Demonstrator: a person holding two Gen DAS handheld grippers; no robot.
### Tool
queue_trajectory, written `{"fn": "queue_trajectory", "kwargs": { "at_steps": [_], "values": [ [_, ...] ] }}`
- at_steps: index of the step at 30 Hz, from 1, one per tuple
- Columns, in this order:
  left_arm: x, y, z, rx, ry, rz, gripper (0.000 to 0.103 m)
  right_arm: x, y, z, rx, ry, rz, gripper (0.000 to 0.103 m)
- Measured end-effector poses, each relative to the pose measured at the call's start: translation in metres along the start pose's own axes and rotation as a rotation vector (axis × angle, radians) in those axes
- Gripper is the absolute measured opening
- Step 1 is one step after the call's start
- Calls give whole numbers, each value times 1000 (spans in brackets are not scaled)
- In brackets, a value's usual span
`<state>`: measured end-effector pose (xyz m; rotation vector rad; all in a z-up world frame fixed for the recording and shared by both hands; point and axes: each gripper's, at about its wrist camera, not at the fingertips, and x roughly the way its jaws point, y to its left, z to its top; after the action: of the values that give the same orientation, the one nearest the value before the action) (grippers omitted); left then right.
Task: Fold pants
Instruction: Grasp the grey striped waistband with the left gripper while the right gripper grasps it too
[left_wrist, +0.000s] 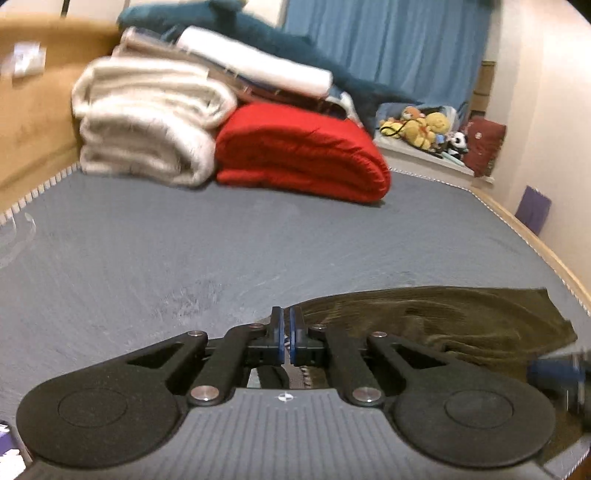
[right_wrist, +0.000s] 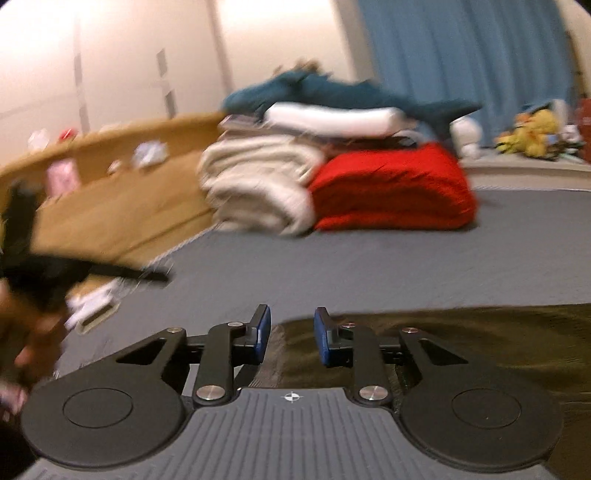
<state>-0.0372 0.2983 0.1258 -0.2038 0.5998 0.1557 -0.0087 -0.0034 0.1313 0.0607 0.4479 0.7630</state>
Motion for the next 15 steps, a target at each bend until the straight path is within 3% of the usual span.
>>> {"fn": "queue_trajectory", "kwargs": {
  "at_steps": [3, 5, 7, 9, 12, 15],
  "values": [
    [51, 34, -11, -117, 46, -29, 3, 25, 28, -23, -97, 82, 56, 28],
    [85, 54, -17, -199, 121, -69, 4, 41, 45, -41, -162, 132, 97, 28],
    [112, 64, -17, -244, 188, -134, 13, 54, 60, -58, -204, 181, 139, 29],
    [133, 68, -15, -254, 204, -140, 20, 67, 73, -73, -249, 222, 195, 40],
    [163, 73, -14, -288, 234, -143, 46, 86, 95, -96, -327, 293, 245, 48],
    [194, 80, -20, -338, 286, -122, 50, 99, 112, -116, -404, 361, 289, 54]
  ]
}}
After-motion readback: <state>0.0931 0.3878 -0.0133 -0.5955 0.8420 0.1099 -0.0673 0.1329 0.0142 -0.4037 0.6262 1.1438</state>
